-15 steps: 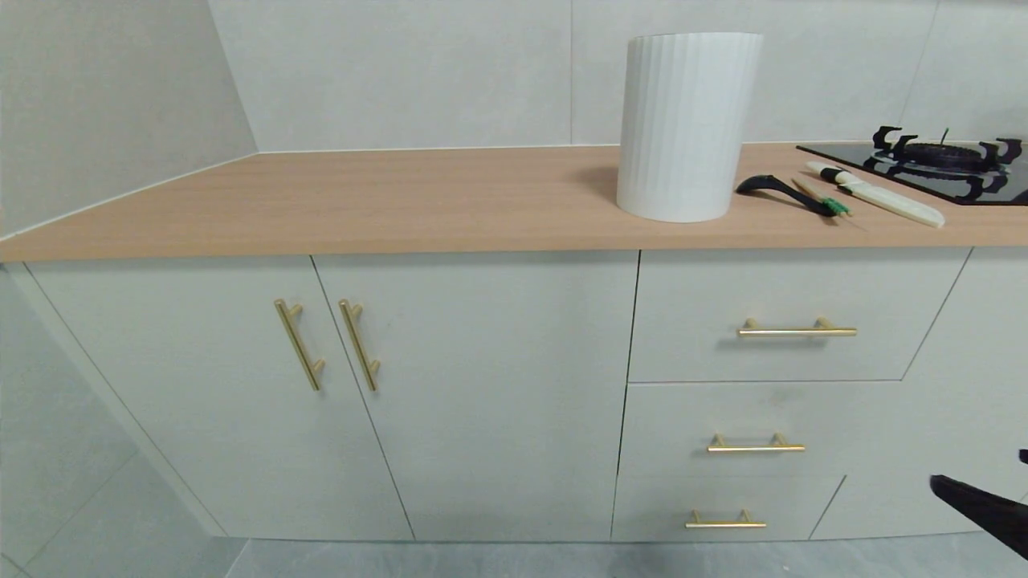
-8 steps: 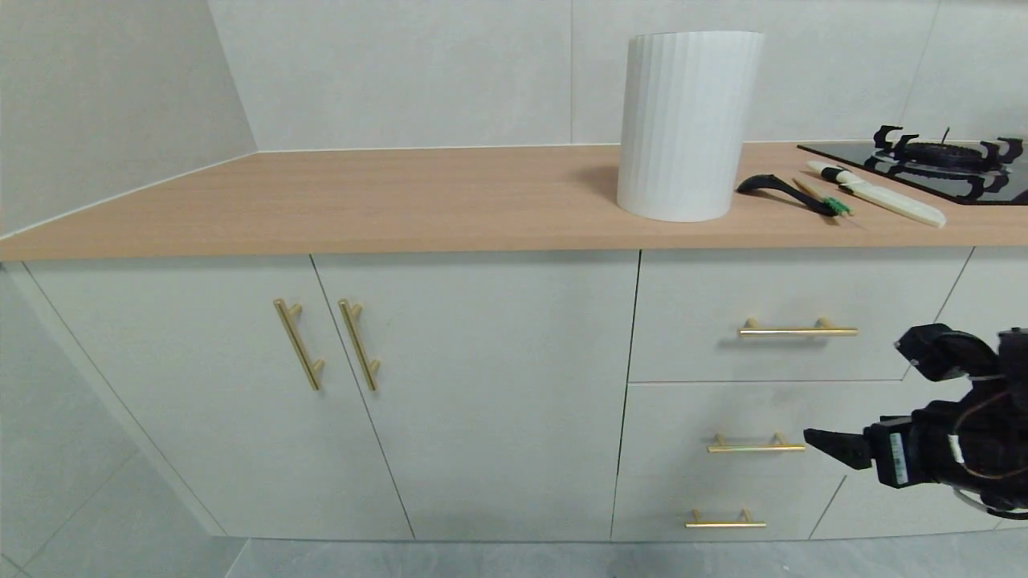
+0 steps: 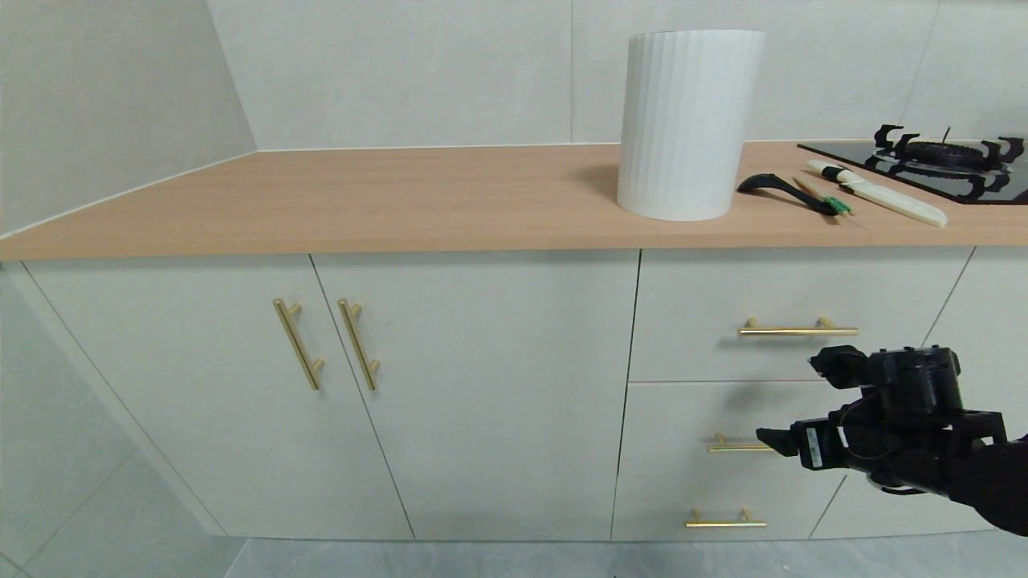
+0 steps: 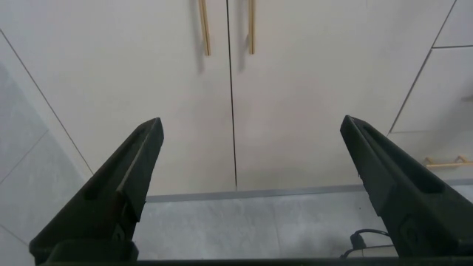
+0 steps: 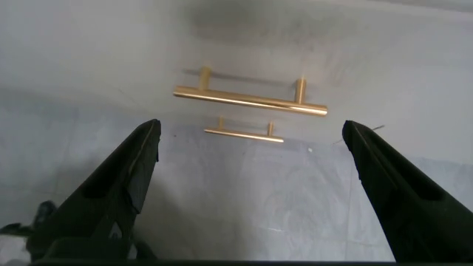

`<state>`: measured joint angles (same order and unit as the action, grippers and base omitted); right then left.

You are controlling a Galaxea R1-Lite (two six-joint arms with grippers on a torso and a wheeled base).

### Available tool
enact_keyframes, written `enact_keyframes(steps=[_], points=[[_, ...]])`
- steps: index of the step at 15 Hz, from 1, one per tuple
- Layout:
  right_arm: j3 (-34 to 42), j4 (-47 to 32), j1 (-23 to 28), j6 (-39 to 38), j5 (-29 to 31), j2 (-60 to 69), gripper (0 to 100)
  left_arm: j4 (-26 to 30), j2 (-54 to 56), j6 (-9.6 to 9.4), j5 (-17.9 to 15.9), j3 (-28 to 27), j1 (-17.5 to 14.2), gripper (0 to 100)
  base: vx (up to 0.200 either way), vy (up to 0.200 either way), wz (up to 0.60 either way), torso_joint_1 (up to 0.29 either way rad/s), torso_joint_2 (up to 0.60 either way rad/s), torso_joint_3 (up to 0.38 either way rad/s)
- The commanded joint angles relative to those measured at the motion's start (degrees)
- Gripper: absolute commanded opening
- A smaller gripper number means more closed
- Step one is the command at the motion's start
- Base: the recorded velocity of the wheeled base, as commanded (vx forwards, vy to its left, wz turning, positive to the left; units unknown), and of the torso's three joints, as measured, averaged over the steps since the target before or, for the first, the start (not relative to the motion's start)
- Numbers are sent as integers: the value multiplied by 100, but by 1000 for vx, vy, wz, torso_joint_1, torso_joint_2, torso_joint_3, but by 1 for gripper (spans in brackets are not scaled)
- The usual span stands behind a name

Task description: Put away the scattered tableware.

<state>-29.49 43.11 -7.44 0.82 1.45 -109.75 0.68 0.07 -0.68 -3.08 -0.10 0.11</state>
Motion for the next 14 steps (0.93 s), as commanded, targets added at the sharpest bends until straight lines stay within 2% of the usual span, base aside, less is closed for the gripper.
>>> enact_keyframes(steps=[1,10,14], points=[[-13,225,5,-11,83,-626,100,2,-7,-2,1,1,-2,100,0,0,0,0,0,0],[-13,2448,5,-152,751,-2270,100,-7,-7,-2,1,1,-2,100,0,0,0,0,0,0],[-277,2615,14,-178,787,-2534,100,2,-7,-2,1,1,-2,100,0,0,0,0,0,0]])
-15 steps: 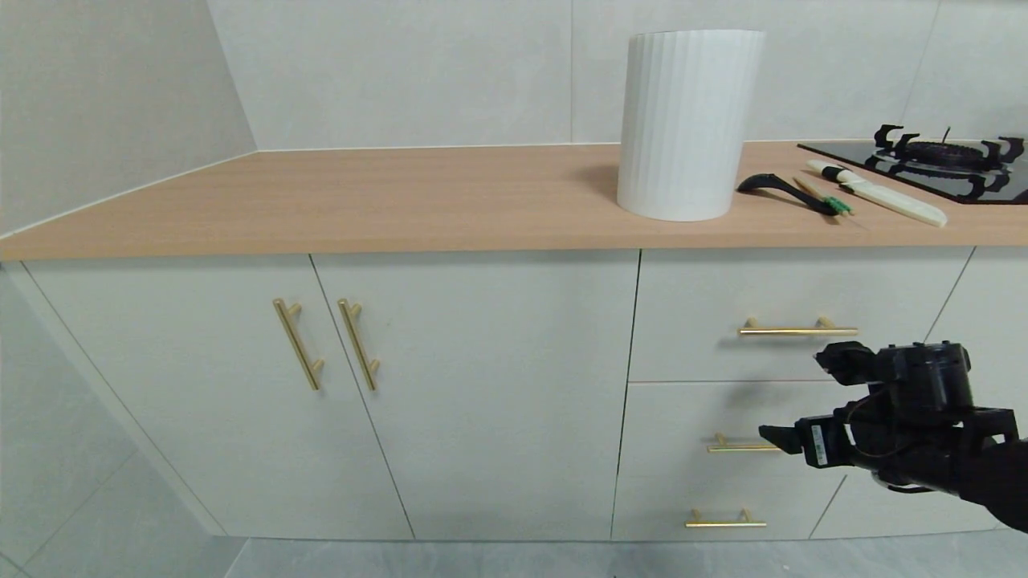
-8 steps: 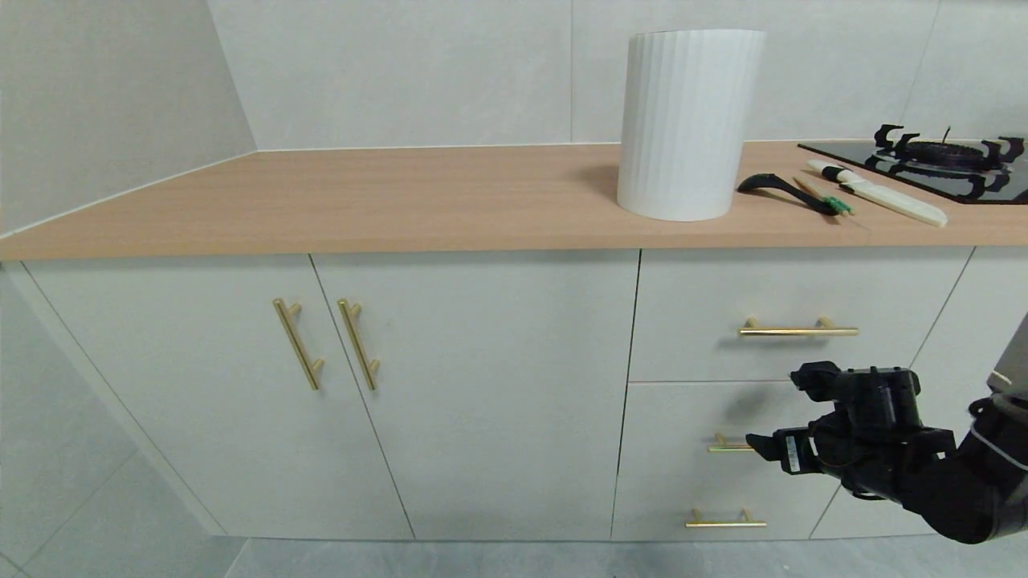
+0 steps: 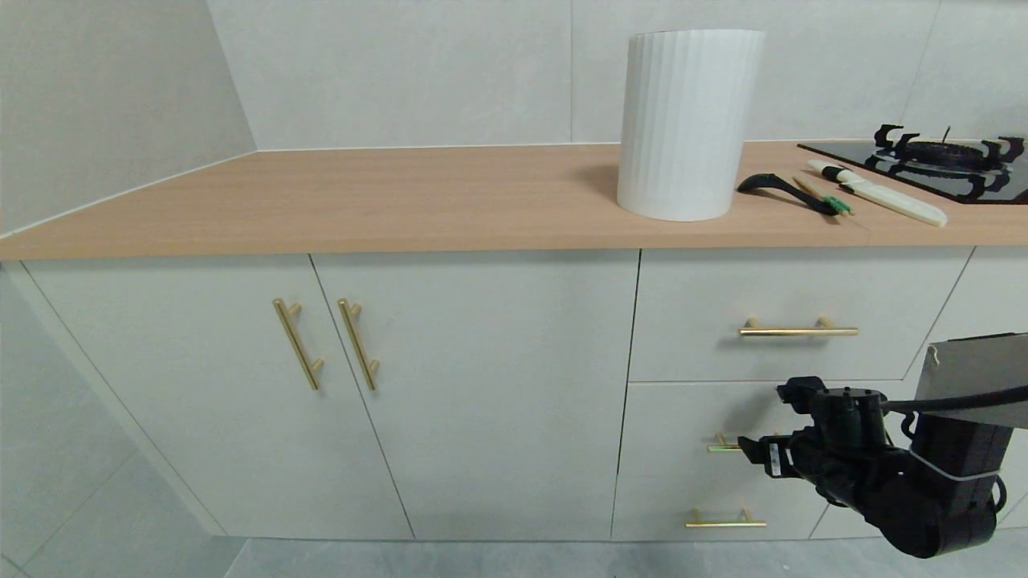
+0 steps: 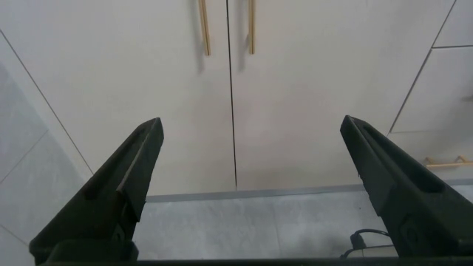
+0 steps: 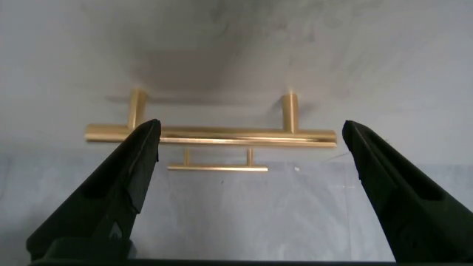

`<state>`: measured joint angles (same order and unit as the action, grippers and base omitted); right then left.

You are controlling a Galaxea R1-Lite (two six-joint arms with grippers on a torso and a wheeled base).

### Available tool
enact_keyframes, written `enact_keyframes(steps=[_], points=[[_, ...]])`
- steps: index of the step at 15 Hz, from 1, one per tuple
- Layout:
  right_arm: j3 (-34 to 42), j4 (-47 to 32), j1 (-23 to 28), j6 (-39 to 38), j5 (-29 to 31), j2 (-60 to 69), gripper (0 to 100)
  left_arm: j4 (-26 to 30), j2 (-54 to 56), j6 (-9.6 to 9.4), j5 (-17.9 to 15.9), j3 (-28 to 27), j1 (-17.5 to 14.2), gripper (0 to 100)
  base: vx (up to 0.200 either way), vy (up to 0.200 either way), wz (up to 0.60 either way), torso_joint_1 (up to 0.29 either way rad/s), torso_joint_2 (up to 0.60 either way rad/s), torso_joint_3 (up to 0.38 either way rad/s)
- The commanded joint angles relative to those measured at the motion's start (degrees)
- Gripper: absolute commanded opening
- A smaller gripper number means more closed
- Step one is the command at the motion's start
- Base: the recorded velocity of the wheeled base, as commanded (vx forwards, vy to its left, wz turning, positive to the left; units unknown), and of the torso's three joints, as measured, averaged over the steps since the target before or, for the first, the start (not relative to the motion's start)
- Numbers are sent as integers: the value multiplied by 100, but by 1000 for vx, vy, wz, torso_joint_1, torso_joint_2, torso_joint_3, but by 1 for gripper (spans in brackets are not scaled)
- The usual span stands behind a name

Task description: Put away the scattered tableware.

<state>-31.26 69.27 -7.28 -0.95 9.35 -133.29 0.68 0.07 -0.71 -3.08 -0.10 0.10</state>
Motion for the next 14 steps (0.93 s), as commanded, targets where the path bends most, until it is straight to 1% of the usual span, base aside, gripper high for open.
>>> enact_keyframes(steps=[1,7,14], points=[[-170,8,25,-10,5,-241,100,2,-7,0,1,1,-1,100,0,0,0,0,0,0],[-408,8,69,-133,5,-531,100,2,-7,0,1,1,-1,100,0,0,0,0,0,0],[-241,-1,77,-54,5,-584,100,-7,-7,0,1,1,-1,100,0,0,0,0,0,0]])
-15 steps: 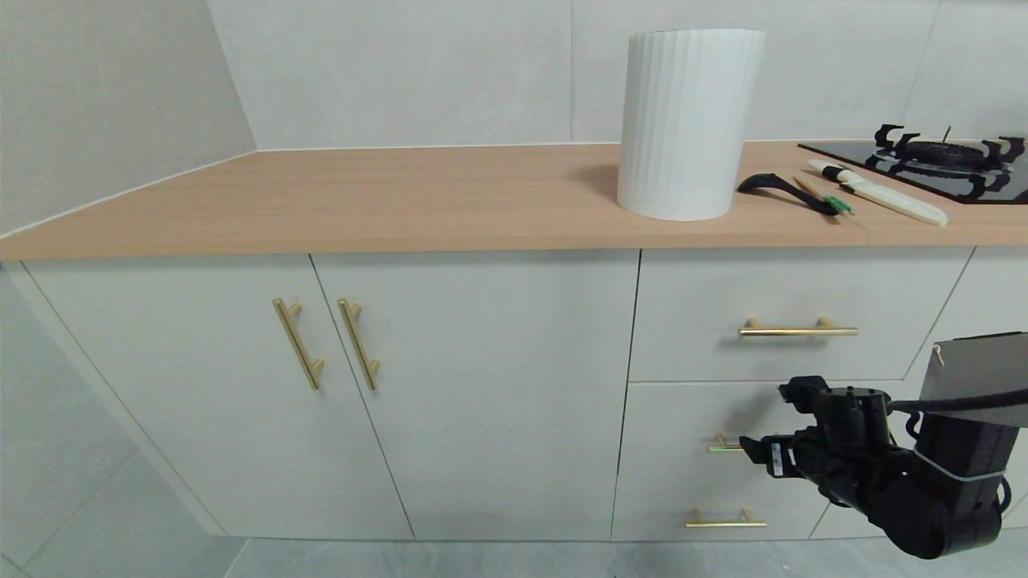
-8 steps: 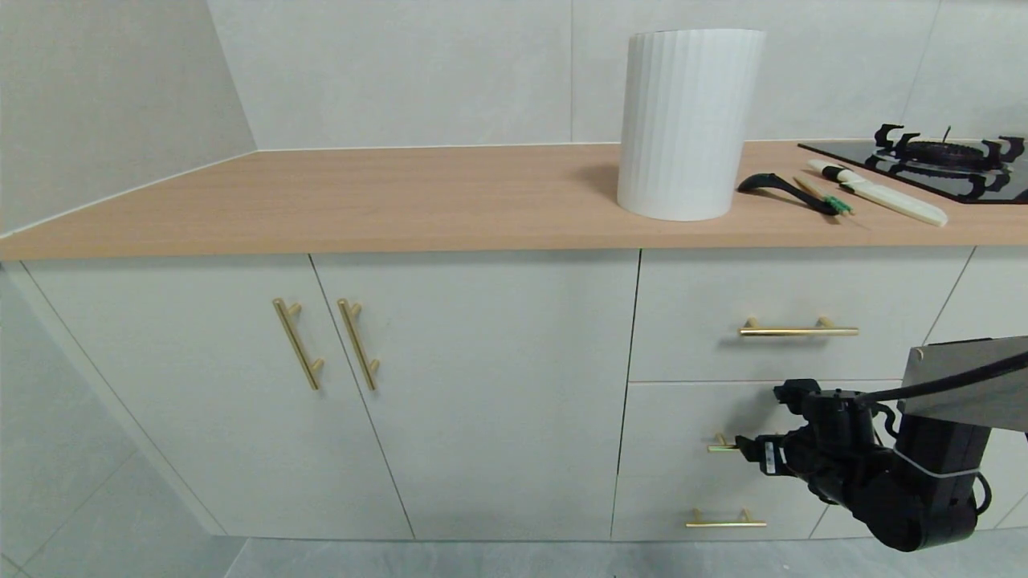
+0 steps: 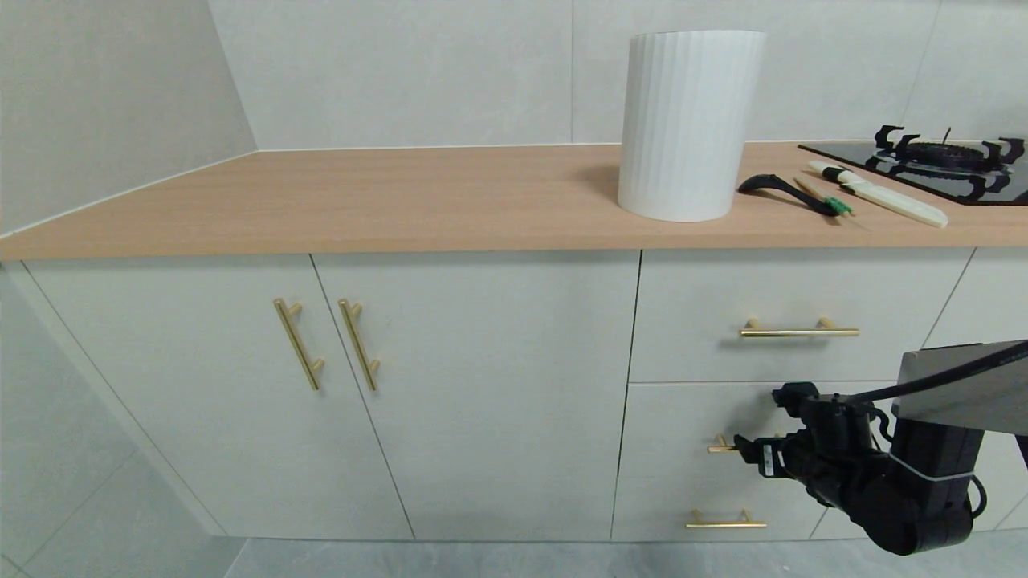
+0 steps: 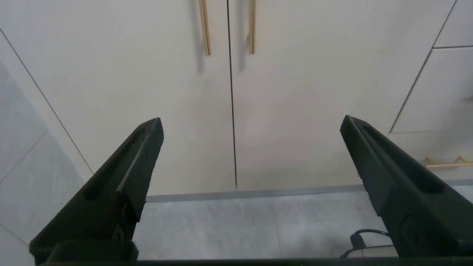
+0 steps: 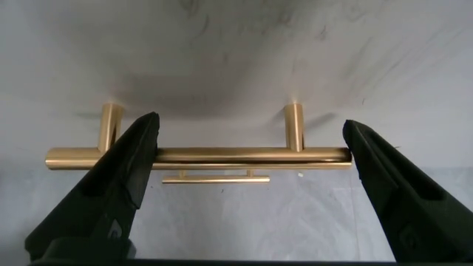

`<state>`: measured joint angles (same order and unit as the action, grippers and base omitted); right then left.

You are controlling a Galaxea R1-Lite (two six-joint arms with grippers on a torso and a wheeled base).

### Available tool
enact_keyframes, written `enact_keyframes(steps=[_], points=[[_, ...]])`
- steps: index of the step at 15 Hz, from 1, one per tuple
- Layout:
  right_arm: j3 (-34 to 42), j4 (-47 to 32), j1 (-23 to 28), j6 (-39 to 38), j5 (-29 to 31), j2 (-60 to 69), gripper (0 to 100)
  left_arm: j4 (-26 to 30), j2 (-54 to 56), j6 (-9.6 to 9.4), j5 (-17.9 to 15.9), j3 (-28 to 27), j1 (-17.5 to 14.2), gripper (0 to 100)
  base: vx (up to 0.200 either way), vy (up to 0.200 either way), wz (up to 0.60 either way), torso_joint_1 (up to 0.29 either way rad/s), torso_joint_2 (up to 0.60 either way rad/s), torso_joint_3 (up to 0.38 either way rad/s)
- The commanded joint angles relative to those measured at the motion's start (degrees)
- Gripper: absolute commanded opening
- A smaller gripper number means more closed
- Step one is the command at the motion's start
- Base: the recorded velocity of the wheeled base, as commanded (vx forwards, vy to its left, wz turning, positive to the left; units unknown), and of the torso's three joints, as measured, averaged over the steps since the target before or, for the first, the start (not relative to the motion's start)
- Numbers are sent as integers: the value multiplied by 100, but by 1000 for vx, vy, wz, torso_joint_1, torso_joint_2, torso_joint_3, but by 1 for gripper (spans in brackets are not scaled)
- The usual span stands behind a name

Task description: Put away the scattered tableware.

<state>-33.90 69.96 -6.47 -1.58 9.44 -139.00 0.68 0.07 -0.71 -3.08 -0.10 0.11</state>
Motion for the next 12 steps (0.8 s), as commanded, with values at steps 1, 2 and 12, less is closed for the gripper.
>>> enact_keyframes(steps=[1,2,12], points=[[59,-70,-3,27,-3,-5,100,2,-7,0,1,1,-2,100,0,0,0,0,0,0],[103,-70,-3,35,-12,13,100,2,-7,0,1,1,-2,100,0,0,0,0,0,0],[657,-1195,-100,202,-416,1788,100,2,-7,0,1,1,-2,100,0,0,0,0,0,0]])
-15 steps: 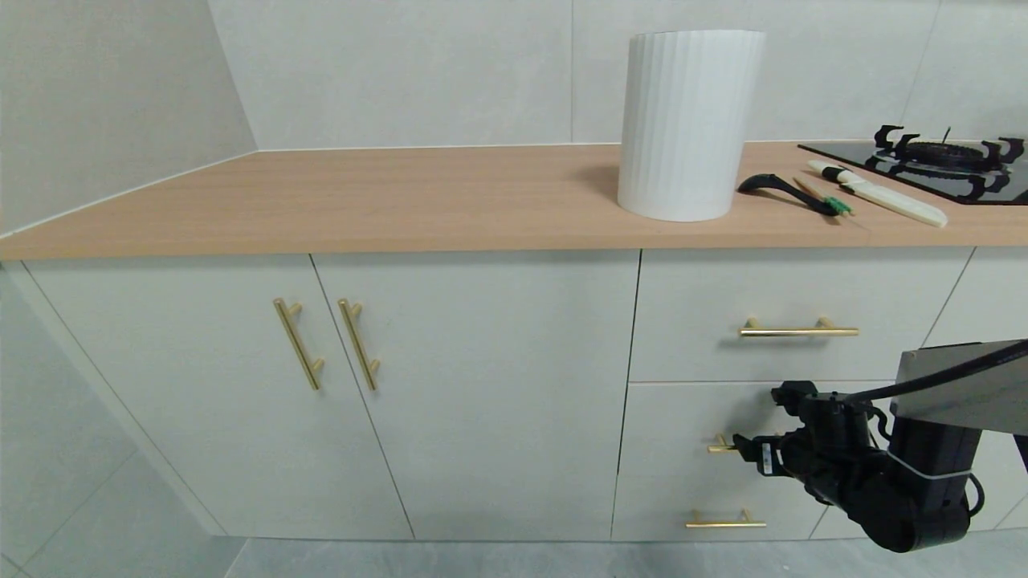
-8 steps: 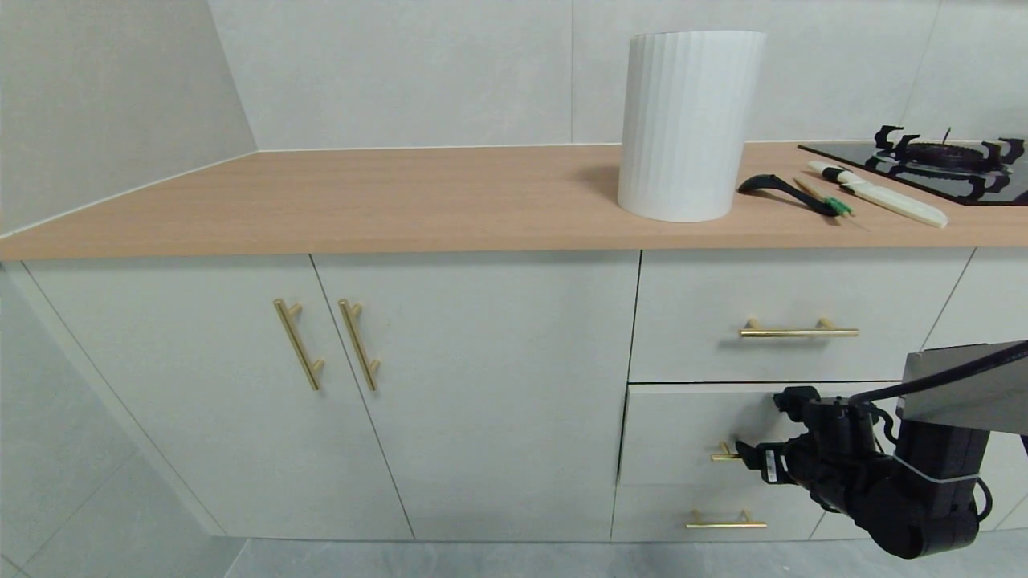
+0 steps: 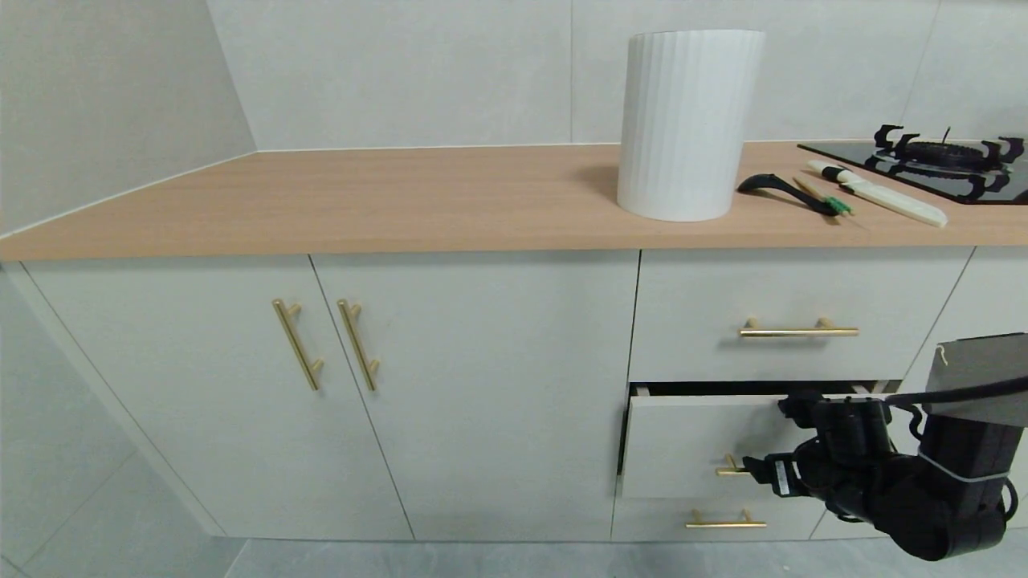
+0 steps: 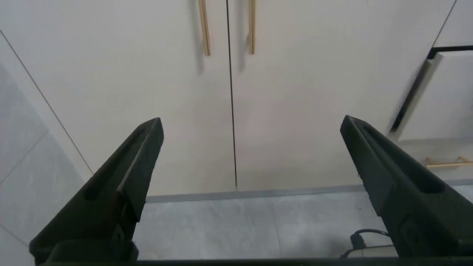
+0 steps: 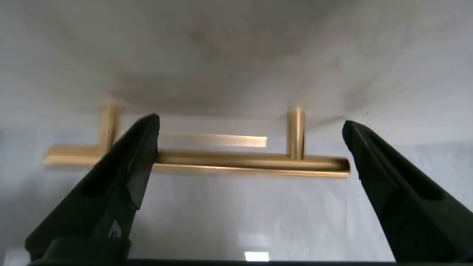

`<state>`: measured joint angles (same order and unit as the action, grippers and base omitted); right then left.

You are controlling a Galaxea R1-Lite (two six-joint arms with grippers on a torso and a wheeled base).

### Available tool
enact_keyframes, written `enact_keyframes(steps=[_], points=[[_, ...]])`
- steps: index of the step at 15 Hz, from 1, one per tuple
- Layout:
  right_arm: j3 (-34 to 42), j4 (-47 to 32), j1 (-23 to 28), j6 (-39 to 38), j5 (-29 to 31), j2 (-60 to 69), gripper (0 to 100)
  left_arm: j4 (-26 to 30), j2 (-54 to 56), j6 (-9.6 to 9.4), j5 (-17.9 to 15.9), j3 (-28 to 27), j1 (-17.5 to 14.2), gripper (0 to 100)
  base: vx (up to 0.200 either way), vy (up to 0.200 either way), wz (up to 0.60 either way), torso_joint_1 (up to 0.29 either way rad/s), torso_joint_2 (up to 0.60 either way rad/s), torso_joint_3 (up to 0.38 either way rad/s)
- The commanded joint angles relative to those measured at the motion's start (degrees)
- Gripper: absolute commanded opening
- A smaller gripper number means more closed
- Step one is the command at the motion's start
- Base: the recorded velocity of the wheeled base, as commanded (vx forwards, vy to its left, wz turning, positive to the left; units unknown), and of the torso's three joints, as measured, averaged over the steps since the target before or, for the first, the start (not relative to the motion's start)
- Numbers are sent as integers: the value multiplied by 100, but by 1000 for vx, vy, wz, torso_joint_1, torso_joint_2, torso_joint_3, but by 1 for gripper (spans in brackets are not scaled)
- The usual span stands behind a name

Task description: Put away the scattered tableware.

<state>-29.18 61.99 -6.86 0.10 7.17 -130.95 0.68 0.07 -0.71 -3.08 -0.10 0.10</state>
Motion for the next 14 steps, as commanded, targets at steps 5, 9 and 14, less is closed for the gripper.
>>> enact_keyframes(steps=[5,9,14], points=[[80,-2481,-535,34,-374,3568,100,2,-7,0,1,1,-1,100,0,0,0,0,0,0],[0,-2393,-641,-10,-321,3533,100,2,-7,0,1,1,-1,100,0,0,0,0,0,0],[27,-750,-641,-212,338,2056,100,-7,-7,0,1,1,-1,100,0,0,0,0,0,0]])
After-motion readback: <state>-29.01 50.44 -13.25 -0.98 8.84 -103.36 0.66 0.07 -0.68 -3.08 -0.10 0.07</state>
